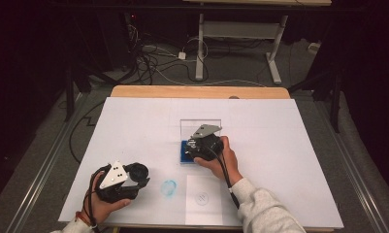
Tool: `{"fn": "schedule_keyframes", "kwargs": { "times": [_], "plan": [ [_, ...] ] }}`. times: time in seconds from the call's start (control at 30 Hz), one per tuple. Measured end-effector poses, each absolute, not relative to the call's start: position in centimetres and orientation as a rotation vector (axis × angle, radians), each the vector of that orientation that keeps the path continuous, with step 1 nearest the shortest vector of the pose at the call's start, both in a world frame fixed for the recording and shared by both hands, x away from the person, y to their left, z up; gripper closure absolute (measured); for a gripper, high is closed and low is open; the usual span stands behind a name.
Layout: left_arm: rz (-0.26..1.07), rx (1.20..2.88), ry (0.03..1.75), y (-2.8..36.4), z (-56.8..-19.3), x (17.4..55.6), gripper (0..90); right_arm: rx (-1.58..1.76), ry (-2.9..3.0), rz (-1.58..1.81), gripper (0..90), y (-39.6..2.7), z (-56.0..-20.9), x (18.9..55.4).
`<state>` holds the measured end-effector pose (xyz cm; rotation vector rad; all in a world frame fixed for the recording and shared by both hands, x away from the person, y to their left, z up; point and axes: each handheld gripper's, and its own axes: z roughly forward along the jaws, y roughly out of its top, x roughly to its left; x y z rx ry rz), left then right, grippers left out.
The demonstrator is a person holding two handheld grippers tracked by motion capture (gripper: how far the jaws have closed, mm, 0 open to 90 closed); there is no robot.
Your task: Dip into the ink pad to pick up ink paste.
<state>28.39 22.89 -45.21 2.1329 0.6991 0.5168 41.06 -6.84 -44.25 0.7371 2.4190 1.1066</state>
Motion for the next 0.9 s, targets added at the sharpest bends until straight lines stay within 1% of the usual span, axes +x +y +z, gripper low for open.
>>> {"fn": "schedule_keyframes", "kwargs": {
  "times": [0.17, 0.5, 0.9],
  "plan": [
    [0.513, 2.141, 0.696, 22.8, -45.3, 28.4, 37.1, 0.735, 2.422, 1.098, 57.1, -6.9, -44.2, 40.9],
    [0.524, 2.138, 0.713, 22.9, -45.2, 28.5, 37.1, 0.763, 2.414, 1.156, 57.2, -8.7, -43.7, 40.7],
    [0.529, 2.137, 0.705, 22.9, -45.1, 28.5, 37.1, 0.764, 2.32, 1.213, 57.3, -12.4, -40.3, 39.5]
  ]
}}
